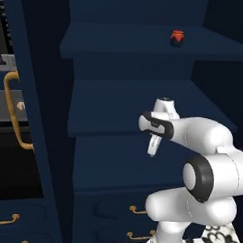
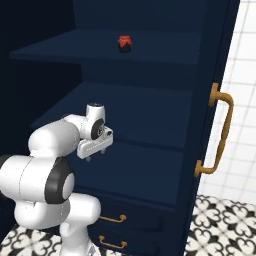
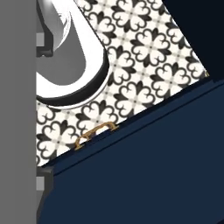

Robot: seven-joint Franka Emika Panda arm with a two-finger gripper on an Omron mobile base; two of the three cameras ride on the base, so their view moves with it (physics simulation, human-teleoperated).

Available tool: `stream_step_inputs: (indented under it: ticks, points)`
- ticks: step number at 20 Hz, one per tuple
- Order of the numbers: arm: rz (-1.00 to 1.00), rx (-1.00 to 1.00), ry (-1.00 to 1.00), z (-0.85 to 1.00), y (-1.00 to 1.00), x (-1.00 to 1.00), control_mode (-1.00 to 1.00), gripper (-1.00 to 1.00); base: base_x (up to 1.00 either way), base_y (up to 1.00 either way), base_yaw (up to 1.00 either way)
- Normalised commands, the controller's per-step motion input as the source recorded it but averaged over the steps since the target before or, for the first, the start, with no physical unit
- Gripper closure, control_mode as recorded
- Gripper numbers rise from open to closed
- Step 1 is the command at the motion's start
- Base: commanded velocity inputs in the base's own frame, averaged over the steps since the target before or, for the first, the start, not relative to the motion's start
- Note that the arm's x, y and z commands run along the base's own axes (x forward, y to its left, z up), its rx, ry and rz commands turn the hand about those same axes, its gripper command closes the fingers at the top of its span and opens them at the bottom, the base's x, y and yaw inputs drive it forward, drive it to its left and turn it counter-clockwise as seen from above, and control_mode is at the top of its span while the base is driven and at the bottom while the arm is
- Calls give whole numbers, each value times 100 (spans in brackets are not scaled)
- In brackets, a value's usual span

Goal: From the different types of pastries on the counter, select a croissant and place it on the cutting board. Then retrieve a jar of jam from the cabinet and place it alongside the croissant on the cutting board.

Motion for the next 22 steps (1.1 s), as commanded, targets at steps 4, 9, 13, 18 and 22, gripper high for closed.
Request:
stream_step_inputs:
  ticks: [4, 9, 13, 18, 22]
  points:
    - [0, 0, 0, 0, 0, 0, 100, -100, -26, 10, 0]
    - [0, 0, 0, 0, 0, 0, 100, -100, -41, 0, 0]
    - [0, 0, 0, 0, 0, 0, 100, -100, 0, 0, 0]
    - [0, 0, 0, 0, 0, 0, 100, -100, 0, 0, 0]
    - [0, 0, 0, 0, 0, 0, 100, -100, 0, 0, 0]
